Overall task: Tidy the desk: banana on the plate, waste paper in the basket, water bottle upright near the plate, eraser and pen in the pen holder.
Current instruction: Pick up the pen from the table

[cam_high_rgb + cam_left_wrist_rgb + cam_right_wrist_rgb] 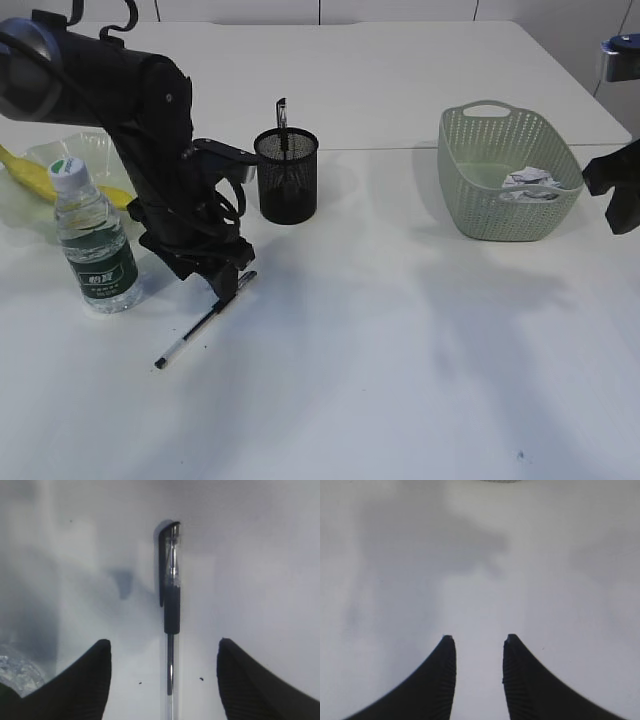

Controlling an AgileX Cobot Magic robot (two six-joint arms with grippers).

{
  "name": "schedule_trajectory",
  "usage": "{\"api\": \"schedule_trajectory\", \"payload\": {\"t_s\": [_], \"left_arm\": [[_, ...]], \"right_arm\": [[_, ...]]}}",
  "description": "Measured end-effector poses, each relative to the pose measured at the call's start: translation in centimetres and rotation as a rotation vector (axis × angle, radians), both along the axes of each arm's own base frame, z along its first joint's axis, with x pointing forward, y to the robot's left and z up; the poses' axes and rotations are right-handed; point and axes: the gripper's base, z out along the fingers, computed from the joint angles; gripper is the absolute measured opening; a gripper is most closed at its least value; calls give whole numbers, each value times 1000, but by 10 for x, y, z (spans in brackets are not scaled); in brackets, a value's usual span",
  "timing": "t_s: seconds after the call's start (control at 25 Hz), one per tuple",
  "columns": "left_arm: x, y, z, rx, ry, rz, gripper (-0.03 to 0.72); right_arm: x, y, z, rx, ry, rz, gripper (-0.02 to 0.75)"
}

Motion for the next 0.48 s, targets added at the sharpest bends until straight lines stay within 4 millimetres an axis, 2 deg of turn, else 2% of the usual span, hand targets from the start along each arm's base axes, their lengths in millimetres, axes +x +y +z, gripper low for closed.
{"api": "schedule_trajectory", "payload": {"t_s": [0.24,0.48], "left_arm": [[3,-2,-9,-6,-8,3,466],[4,-4,-28,-3,27,12,466]], "right_arm": [[0,0,0,0,0,0,246],[0,0,1,0,-2,0,246]]}}
